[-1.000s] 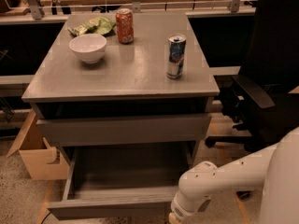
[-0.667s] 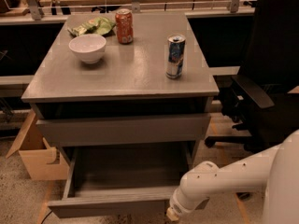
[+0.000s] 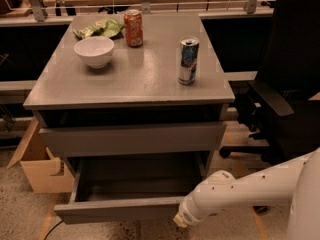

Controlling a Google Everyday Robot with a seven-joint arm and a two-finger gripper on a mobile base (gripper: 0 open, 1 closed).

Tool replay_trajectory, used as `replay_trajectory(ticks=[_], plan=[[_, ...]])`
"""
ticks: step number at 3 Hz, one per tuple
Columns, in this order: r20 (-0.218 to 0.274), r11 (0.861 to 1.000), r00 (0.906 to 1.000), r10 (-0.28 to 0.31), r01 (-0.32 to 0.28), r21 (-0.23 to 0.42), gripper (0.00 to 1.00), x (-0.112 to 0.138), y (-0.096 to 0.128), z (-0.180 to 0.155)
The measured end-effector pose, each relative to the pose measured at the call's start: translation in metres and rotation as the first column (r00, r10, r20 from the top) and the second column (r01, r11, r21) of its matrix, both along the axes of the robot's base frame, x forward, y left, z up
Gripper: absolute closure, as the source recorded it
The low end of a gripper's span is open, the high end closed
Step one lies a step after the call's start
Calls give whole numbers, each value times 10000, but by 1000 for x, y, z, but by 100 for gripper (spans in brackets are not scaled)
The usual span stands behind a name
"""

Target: Close middle drawer

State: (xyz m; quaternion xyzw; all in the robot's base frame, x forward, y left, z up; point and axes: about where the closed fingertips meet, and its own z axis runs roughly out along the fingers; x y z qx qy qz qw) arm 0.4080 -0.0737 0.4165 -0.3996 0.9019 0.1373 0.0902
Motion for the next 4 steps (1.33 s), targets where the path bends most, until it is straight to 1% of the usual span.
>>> replay_trajectory(ticks=[1,2,3,4], plan=[[119,9995,9994,313,-313,1,100,10,8,-4],[460,9973,9963,732,-736,55,100,32,22,-8],[866,9938,9903,1086,-1103,145,100,57,35,-10],[1378,9901,9813,1346,-1386,200,100,84,48,-9]])
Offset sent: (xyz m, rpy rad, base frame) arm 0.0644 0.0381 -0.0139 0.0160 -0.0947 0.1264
